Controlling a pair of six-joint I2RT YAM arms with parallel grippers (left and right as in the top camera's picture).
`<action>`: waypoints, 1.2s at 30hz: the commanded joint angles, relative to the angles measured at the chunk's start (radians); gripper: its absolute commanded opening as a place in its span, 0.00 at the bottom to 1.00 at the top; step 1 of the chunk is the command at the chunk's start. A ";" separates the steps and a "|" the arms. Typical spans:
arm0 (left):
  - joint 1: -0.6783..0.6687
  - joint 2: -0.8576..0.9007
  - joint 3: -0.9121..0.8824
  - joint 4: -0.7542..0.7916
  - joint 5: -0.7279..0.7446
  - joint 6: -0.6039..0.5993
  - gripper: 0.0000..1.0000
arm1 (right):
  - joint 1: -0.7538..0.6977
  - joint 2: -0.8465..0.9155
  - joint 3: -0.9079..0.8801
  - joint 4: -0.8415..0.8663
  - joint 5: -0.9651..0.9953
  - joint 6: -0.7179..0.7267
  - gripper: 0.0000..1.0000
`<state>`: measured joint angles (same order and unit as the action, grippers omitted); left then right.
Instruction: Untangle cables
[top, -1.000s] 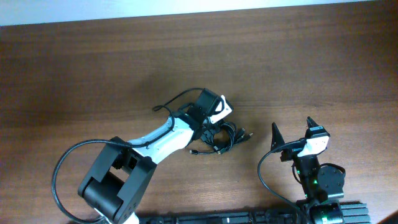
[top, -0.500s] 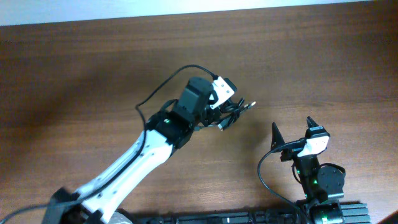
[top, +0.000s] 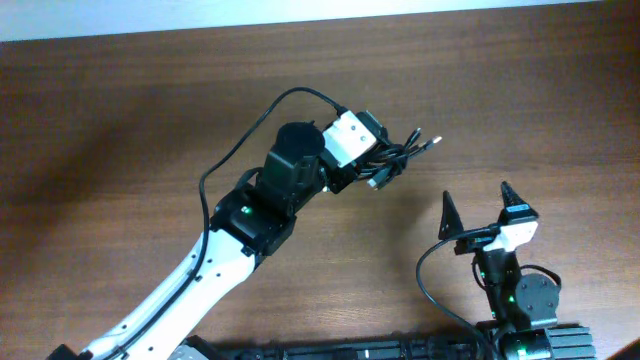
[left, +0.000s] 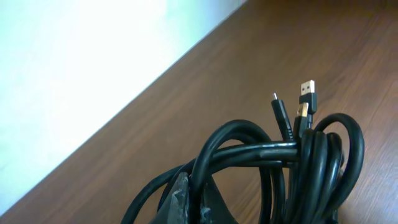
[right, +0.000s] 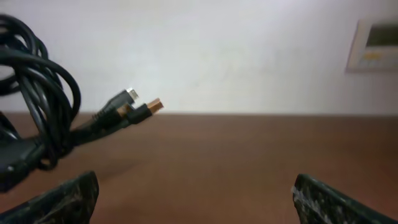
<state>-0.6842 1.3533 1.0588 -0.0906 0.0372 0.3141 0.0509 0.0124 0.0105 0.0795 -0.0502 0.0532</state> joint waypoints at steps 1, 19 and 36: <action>0.004 -0.035 0.025 0.048 0.083 -0.036 0.00 | -0.006 -0.009 -0.005 0.111 -0.008 0.036 0.99; 0.016 -0.076 0.025 0.106 0.243 -0.032 0.00 | -0.006 0.098 0.457 -0.422 -0.281 -0.293 0.99; 0.141 -0.077 0.025 0.121 0.722 0.066 0.00 | -0.006 0.383 0.758 -0.694 -0.599 -0.386 0.99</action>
<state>-0.6228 1.3067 1.0588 0.0162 0.5339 0.3595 0.0498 0.3927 0.7502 -0.5995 -0.5533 -0.3233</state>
